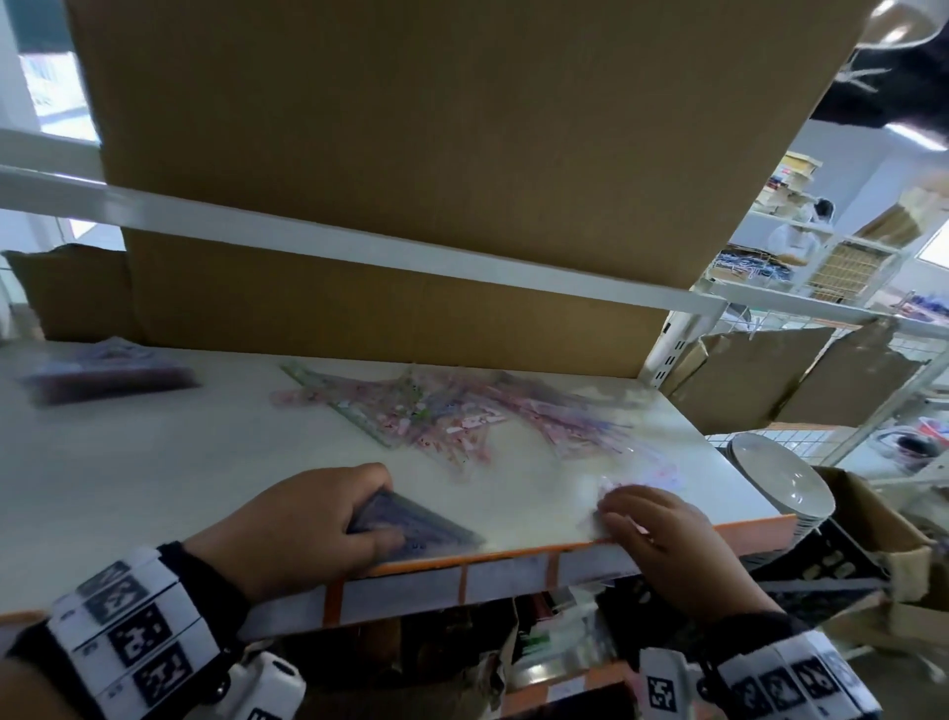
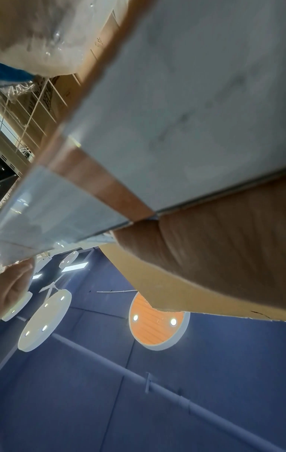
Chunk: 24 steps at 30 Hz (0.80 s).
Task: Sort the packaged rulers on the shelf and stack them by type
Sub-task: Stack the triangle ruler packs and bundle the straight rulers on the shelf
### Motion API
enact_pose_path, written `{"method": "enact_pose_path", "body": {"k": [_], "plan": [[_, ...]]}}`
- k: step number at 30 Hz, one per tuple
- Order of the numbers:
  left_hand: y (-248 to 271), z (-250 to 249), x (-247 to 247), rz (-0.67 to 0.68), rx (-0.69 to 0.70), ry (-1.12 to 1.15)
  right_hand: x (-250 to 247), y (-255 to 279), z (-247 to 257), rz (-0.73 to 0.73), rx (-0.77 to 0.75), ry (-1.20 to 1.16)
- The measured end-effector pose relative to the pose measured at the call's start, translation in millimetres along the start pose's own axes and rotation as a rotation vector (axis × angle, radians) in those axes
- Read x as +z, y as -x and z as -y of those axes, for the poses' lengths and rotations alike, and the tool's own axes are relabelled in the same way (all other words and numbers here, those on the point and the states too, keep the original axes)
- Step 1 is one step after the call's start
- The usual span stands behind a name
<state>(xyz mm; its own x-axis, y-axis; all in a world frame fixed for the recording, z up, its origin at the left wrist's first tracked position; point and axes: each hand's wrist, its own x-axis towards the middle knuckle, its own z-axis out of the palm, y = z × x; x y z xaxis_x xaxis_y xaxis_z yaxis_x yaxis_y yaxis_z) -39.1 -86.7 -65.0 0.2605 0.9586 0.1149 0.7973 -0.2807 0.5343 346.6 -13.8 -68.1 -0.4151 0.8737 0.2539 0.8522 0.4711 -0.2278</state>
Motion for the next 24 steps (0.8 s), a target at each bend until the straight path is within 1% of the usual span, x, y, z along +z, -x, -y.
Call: {"method": "enact_pose_path", "body": {"k": [3,5,9,12,17,18,20,22,23,24], "plan": [[0,1,1,-0.012,0.006,0.006,-4,12,-22,-0.054,0.086,-0.044],[-1,2,1,-0.009,0.003,-0.001,-5,14,-23,-0.051,0.114,-0.042],[-2,3,2,-0.016,0.005,-0.023,-3,10,-5,0.005,0.184,0.112],[-2,4,2,-0.015,0.017,-0.023,0,-1,14,0.059,0.162,0.164],[-2,3,2,-0.012,0.01,-0.029,5,-17,35,0.018,0.119,0.072],[-2,3,2,-0.014,0.013,-0.029,4,-20,35,-0.011,0.14,0.063],[-2,3,1,-0.016,0.015,-0.03,-3,-24,29,-0.023,0.25,0.094],[-2,3,1,-0.017,0.013,-0.038,-12,-27,19,0.075,0.372,0.22],[-2,2,2,-0.018,0.01,-0.039,-15,-29,16,0.141,0.395,0.284],[-2,2,2,-0.018,0.006,-0.037,-18,-30,15,0.187,0.386,0.321]]}}
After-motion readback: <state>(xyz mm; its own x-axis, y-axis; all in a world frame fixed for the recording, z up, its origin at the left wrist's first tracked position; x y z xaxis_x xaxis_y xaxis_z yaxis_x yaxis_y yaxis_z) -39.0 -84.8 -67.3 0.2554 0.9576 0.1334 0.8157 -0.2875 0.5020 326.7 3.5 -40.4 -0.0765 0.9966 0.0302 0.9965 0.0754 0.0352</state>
